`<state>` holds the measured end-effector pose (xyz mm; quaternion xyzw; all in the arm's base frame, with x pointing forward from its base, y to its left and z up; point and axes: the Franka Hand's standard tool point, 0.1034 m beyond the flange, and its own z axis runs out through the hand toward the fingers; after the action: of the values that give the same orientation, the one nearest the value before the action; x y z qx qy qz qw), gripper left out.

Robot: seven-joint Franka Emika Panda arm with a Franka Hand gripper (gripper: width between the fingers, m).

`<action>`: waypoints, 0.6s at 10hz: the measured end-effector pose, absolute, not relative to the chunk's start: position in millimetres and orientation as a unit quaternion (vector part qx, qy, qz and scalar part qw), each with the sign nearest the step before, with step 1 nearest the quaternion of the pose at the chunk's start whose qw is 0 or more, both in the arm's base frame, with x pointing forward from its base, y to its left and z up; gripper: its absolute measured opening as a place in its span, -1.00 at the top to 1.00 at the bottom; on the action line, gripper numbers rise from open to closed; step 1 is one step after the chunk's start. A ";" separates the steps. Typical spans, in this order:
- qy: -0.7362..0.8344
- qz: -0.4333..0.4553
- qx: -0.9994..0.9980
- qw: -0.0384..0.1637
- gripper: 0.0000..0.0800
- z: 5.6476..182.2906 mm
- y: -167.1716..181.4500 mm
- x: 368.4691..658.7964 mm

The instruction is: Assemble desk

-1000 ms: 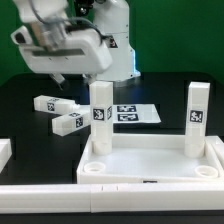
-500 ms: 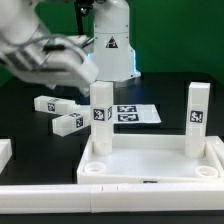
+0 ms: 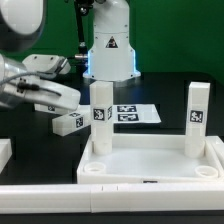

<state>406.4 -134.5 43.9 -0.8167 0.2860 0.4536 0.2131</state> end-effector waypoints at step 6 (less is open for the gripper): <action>0.305 0.463 -0.807 0.205 -0.62 13.8 -121.3 403.8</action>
Offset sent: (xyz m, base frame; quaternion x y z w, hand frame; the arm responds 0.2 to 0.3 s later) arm 0.0068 0.0152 -0.0168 0.0014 0.0011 0.0288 0.9996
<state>403.8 -121.3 13.8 -0.8067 0.3047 0.4628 0.2054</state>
